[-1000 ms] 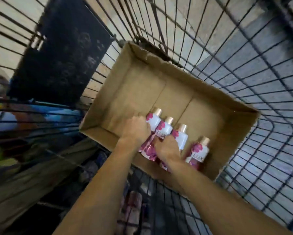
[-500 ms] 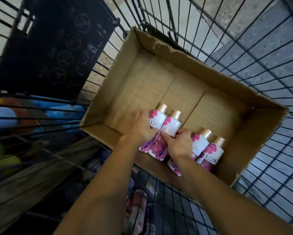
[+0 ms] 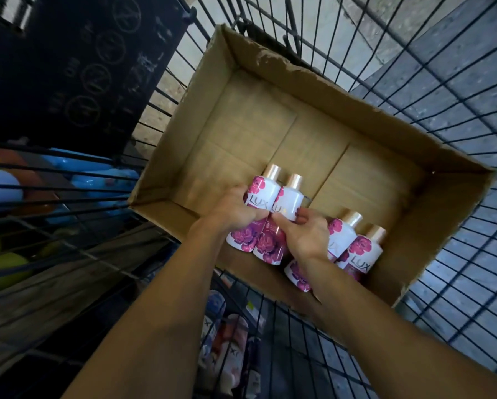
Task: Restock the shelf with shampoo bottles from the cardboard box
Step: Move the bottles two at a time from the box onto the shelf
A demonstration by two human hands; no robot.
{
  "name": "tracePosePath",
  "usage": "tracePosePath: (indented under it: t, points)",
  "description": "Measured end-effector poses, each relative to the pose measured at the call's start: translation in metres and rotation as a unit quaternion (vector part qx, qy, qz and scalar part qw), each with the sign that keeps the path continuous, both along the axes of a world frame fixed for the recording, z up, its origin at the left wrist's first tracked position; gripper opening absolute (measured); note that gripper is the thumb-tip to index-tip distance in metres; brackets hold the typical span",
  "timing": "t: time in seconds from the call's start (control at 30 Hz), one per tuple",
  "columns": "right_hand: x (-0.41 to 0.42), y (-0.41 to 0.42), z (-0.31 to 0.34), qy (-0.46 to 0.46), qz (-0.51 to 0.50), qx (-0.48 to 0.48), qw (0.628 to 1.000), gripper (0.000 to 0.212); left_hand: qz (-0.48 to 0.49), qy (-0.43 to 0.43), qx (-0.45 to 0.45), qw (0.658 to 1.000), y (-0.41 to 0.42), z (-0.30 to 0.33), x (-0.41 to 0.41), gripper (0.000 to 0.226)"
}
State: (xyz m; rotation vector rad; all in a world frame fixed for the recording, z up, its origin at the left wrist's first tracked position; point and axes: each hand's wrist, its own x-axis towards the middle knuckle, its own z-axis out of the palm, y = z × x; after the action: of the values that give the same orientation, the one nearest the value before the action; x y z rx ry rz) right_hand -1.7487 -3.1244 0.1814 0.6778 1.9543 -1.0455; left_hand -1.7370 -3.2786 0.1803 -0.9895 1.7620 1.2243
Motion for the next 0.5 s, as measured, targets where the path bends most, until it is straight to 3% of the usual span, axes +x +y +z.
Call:
tracePosePath:
  t: [0.1,0.27,0.37,0.5]
  points:
    - [-0.008,0.003,-0.001,-0.034,-0.032,-0.054,0.997,0.053,0.047,0.003,0.049,0.998,-0.007,0.006,0.004,0.045]
    - [-0.028,0.019,0.012,-0.081,-0.028,-0.157,0.984,0.041,0.138,-0.002,0.114,0.984,-0.006,0.019,0.015,0.048]
    - [-0.043,0.025,0.028,-0.078,0.008,-0.191,0.978,0.047,0.151,0.006,0.096,0.984,-0.001,0.037,0.009,0.045]
    - [-0.073,0.022,0.07,-0.036,0.052,-0.226,0.972,0.03,0.201,0.068,0.044,0.976,0.009,0.088,-0.014,0.043]
